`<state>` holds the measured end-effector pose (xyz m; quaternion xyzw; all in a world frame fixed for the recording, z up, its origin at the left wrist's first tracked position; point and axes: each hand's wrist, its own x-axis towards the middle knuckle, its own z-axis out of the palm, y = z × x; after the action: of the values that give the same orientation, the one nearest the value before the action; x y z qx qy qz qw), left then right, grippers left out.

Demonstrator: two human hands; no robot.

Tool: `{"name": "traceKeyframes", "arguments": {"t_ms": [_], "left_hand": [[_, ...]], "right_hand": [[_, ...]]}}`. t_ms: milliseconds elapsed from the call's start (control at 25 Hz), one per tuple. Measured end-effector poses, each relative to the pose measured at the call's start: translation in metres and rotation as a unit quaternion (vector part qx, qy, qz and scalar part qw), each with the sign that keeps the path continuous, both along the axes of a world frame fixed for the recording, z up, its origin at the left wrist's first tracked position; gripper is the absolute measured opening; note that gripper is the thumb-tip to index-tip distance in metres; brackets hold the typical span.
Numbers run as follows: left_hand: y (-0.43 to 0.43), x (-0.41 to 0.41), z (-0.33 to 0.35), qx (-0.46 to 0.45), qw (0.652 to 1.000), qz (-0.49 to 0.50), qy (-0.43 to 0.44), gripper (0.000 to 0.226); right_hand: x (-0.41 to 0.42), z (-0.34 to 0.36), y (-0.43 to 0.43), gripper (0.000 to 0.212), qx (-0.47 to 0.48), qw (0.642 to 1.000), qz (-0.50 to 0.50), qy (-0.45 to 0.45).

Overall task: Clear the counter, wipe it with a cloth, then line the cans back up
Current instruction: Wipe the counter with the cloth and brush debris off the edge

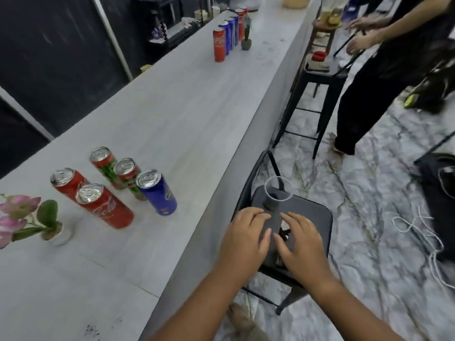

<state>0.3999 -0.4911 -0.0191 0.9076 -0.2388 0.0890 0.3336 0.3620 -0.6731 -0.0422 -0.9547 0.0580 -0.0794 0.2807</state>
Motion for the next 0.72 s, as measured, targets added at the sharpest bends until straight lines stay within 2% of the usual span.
{"name": "traceKeyframes", "arguments": {"t_ms": [80,200,400,480,560,720], "left_hand": [[-0.030,0.004,-0.015,-0.002,0.999,-0.036,0.039,0.032],[-0.066,0.009,-0.048,0.019,0.987,-0.063,0.148,0.035],[-0.087,0.015,-0.103,0.092,0.934,-0.043,0.344,0.050],[-0.088,0.014,-0.118,0.126,0.919,-0.050,0.369,0.059],[-0.088,0.012,-0.126,0.150,0.915,-0.072,0.367,0.062],[-0.082,0.005,-0.133,0.158,0.924,-0.080,0.338,0.031]], "right_hand": [[-0.007,-0.015,-0.026,0.054,0.026,0.999,-0.031,0.022],[-0.022,-0.046,-0.060,0.055,0.058,0.992,-0.074,0.078],[-0.050,-0.094,-0.090,0.062,0.141,0.961,-0.108,0.212],[-0.058,-0.109,-0.095,0.065,0.149,0.954,-0.086,0.245],[-0.060,-0.116,-0.098,0.059,0.153,0.953,-0.070,0.252],[-0.058,-0.117,-0.098,0.031,0.190,0.950,-0.102,0.227]]}}
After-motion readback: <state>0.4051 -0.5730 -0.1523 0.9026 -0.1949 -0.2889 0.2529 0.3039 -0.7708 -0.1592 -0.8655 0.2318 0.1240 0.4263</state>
